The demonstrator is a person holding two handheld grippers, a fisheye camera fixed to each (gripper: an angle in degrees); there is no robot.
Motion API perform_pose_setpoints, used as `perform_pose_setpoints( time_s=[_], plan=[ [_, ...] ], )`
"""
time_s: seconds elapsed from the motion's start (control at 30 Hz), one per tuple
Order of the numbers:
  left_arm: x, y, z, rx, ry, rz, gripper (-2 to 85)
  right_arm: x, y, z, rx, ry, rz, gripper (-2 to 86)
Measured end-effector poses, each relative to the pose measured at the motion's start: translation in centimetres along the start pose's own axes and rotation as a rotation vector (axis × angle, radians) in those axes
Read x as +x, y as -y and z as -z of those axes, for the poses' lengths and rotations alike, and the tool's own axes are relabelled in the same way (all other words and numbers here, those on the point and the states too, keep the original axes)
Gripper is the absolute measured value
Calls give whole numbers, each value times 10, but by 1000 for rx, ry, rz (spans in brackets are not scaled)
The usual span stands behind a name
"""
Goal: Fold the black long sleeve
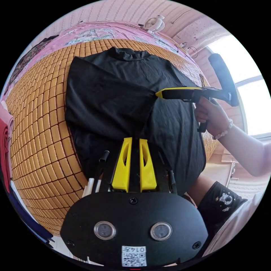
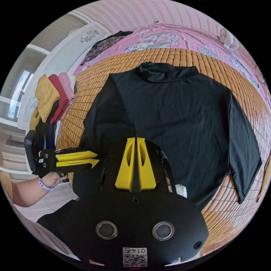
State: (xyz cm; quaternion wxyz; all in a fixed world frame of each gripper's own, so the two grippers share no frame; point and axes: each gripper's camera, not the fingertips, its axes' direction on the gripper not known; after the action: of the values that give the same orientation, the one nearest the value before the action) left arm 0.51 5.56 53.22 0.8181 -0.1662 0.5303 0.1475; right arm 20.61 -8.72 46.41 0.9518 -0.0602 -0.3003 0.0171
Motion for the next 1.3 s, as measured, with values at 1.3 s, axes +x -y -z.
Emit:
perform_pose_setpoints(
  time_s=[1.3],
  plan=[
    [348, 303, -229, -40, 81, -661, 37, 279, -308, 102, 473, 61, -810, 9]
  ],
)
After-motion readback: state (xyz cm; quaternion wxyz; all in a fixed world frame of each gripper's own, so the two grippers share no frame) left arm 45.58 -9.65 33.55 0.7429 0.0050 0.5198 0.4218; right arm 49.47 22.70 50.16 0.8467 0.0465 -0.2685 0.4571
